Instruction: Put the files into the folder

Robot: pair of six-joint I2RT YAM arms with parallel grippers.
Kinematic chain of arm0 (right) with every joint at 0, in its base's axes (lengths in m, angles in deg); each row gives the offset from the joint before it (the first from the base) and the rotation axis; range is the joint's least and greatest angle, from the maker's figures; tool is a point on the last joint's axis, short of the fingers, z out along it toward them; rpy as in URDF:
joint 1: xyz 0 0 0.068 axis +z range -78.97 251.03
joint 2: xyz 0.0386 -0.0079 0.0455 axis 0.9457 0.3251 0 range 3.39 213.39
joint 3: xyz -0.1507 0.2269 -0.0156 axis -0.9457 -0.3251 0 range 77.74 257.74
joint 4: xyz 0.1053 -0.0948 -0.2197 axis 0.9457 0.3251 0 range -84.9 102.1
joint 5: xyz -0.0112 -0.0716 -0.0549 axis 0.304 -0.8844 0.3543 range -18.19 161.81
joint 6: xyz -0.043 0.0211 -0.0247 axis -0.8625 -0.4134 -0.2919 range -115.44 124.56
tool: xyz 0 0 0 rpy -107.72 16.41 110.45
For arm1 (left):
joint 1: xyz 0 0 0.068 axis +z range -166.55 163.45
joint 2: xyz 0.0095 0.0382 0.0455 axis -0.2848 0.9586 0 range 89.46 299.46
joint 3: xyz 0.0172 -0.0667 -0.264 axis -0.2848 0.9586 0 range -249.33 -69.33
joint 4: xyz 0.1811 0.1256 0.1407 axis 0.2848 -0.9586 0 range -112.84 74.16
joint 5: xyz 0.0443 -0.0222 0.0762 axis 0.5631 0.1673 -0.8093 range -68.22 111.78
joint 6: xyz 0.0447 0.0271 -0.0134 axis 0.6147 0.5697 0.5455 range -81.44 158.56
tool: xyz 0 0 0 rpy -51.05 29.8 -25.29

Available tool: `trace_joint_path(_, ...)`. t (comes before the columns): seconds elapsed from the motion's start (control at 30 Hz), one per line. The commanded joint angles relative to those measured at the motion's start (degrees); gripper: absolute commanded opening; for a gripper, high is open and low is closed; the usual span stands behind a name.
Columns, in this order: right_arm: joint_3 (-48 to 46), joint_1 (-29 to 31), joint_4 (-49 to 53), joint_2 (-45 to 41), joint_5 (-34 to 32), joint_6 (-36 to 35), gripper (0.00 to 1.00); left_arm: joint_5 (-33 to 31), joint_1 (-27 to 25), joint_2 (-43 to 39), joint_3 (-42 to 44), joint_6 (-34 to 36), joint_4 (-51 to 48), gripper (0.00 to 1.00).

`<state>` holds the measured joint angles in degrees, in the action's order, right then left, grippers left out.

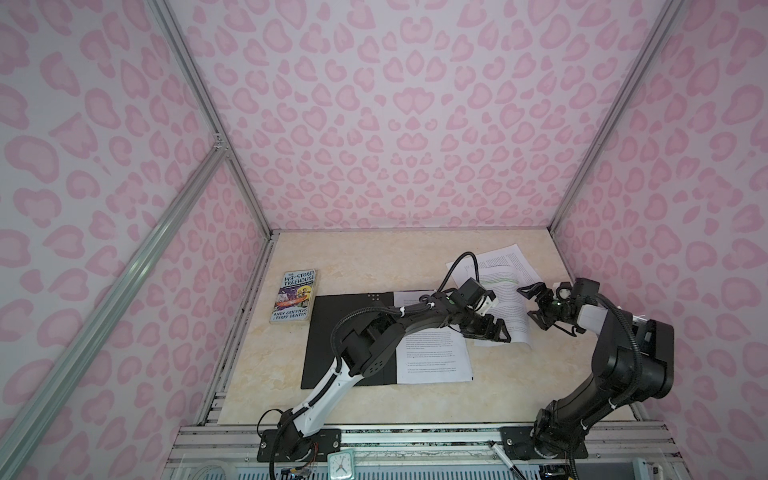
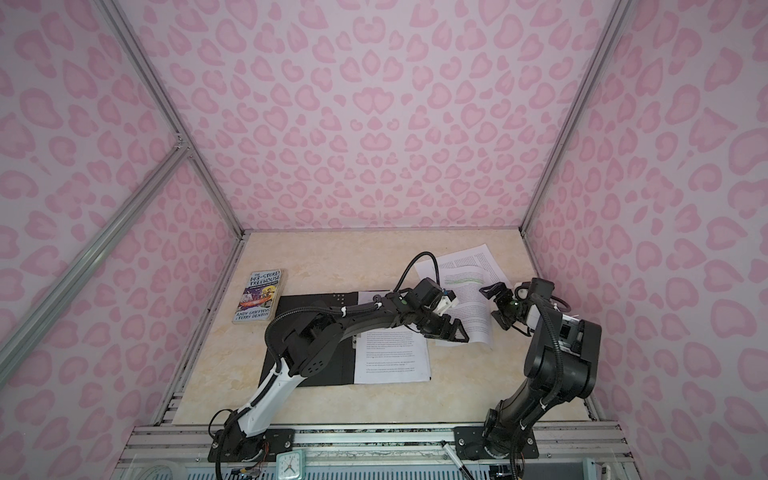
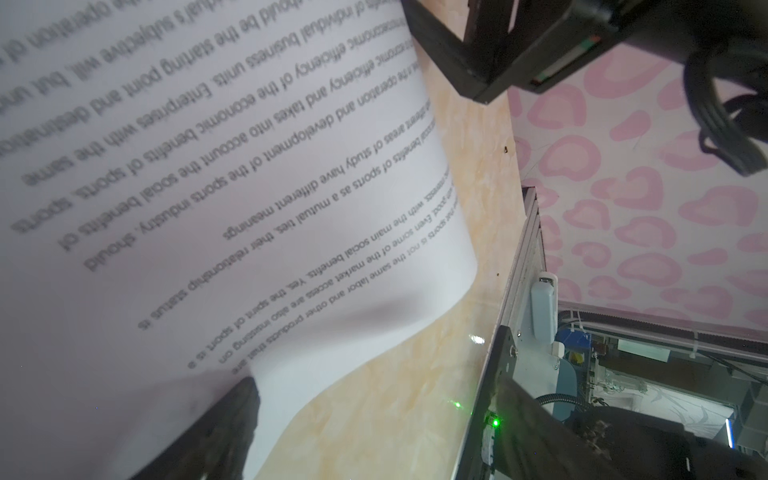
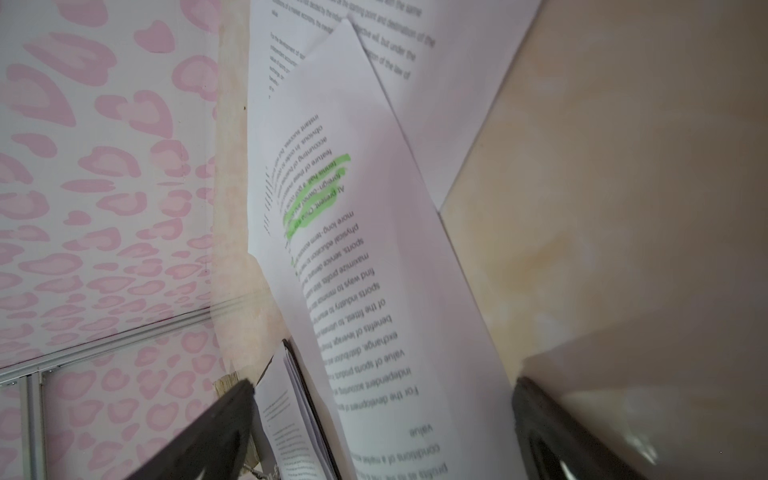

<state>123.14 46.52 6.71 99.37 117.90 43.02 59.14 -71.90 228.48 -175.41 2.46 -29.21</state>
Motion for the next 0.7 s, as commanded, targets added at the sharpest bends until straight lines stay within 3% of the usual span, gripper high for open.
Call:
trace_joint_path(0.0,-2.05,-0.07,2.58,-2.90,3.14,0.66,0.98,-5.66,0.16,2.22,0.88,0.05,-10.10,0.92)
trace_joint_path(0.37,-13.76,0.17,3.57,-15.48,5.70,2.83,0.98,-5.22,0.33,2.48,1.15,0.41,-9.66,0.91)
trace_joint_path(0.43,-13.92,-0.14,7.39,-16.31,3.89,0.37,0.98,-4.86,0.41,2.57,1.29,0.41,-9.66,0.91)
trace_joint_path(0.5,-12.79,-1.91,13.39,-17.63,-2.10,-3.96,0.98,-5.10,0.50,2.15,1.87,0.67,-9.76,0.91)
trace_joint_path(0.67,-11.60,-5.86,17.87,-18.50,-9.41,-5.35,0.98,-5.89,0.92,1.39,2.89,1.29,-10.45,0.91)
